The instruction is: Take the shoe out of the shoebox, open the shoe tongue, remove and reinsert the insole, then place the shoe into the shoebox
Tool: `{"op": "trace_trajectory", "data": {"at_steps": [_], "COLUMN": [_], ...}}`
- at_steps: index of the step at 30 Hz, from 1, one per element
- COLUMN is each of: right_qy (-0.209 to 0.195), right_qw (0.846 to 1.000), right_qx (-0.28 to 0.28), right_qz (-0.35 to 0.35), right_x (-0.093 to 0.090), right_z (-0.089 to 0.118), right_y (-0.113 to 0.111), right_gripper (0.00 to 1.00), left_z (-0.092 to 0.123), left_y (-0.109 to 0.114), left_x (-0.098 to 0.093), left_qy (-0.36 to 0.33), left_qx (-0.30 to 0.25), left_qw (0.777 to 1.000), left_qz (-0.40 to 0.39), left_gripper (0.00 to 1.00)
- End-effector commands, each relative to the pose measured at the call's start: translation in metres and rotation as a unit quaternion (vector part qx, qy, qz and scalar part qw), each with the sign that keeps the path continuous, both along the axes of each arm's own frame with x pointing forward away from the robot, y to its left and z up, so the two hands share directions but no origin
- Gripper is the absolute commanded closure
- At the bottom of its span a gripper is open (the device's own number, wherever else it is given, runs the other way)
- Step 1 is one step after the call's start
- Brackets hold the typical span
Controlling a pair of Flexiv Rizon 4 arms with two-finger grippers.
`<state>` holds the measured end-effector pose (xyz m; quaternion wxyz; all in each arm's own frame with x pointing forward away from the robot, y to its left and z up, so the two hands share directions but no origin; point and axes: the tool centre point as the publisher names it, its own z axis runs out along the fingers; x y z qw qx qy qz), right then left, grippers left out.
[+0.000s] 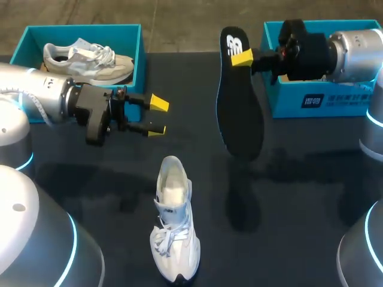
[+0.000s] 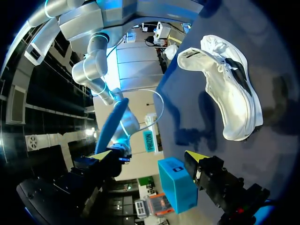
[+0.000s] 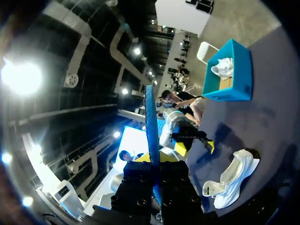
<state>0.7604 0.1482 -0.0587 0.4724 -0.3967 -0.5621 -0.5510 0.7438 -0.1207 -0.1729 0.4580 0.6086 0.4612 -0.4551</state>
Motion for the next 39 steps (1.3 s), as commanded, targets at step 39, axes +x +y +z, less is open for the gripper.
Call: {"op": "trace_trajectory", "data": {"at_steps": [39], "right_qy": [0.120], "right_qw": [0.992], "right_qx": [-0.031], "right_qz": [-0.016], "right_x": [0.033], "right_z": [-0.049], "right_y": [0.030], "right_gripper": [1.00], "left_z": [0.034], "left_y": [-0.043], "left_x": [0.016], "left_qy": [-0.078], "left_qx": [-0.068], "left_qw": [0.995], "left_qz": [0.002], "left_gripper": [0.00]}}
